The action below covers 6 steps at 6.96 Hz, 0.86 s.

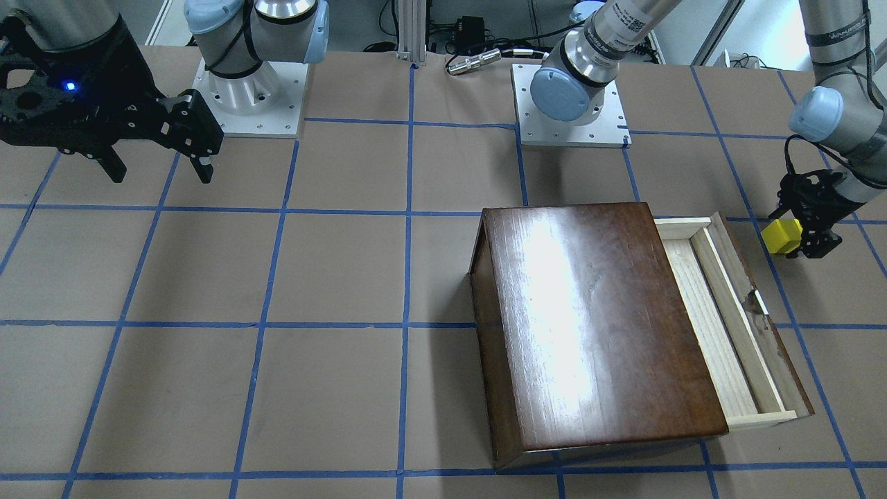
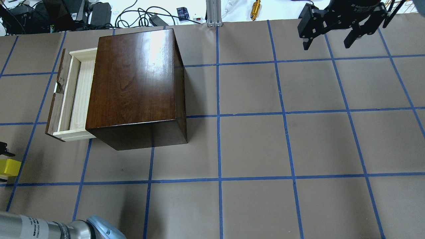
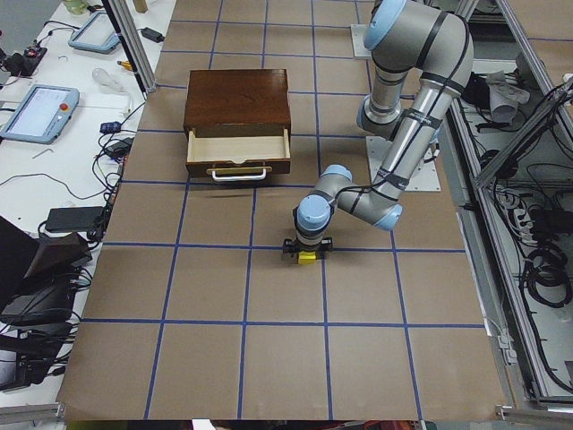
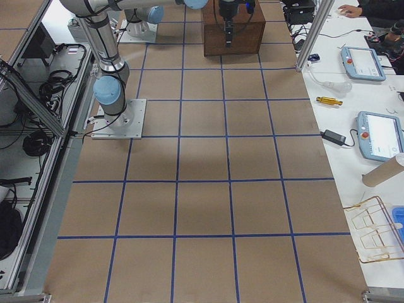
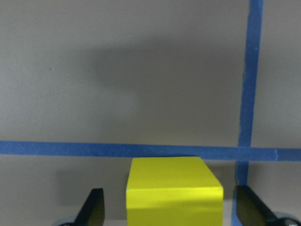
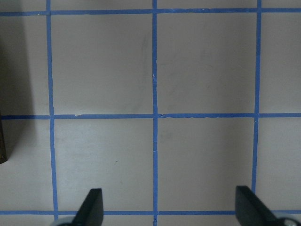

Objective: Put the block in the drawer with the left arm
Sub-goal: 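Lower the left gripper over the yellow cube and close on it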

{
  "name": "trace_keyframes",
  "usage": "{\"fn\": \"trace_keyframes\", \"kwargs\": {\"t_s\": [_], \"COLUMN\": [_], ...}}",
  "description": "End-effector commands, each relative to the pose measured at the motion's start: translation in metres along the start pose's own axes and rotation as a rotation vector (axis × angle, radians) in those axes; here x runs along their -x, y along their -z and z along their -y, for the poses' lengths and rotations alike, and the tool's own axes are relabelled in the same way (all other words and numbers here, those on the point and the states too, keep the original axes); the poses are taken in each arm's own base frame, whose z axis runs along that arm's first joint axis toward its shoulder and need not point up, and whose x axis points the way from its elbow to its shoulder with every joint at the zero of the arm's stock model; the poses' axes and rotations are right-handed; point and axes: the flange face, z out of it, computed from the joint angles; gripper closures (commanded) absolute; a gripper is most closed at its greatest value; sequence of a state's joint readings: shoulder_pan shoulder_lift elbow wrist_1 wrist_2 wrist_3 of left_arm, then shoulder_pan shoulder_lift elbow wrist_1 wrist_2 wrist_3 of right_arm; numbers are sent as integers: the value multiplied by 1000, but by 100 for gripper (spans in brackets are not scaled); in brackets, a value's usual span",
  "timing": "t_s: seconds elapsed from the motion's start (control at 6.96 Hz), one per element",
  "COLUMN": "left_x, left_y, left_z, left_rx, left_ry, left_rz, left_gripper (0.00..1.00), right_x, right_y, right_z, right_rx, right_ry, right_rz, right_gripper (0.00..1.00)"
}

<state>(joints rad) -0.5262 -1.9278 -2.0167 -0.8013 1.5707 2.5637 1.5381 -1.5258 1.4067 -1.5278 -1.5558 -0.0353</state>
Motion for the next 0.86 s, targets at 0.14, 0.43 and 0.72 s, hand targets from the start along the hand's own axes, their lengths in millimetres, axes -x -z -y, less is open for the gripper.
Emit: {"fn": "trace_keyframes", "kwargs": {"t_s": [0.14, 0.43, 0.72], "left_x": [-5, -5, -5], "left_y": [-2, -2, -2], "left_z": [-5, -6, -6], "left_rx": [-3, -5, -6], "left_ry": [25, 20, 17], "left_rz": [-2, 1, 2], "left_gripper": [20, 49, 74], "right_x": [0, -1, 0], "right_y": [-1, 0, -1], "right_z": [0, 0, 0], "right_rx": [1, -1, 1], "right_ry": [0, -1, 0], "right_rz": [-1, 0, 0], "right_gripper": [0, 0, 0]}}
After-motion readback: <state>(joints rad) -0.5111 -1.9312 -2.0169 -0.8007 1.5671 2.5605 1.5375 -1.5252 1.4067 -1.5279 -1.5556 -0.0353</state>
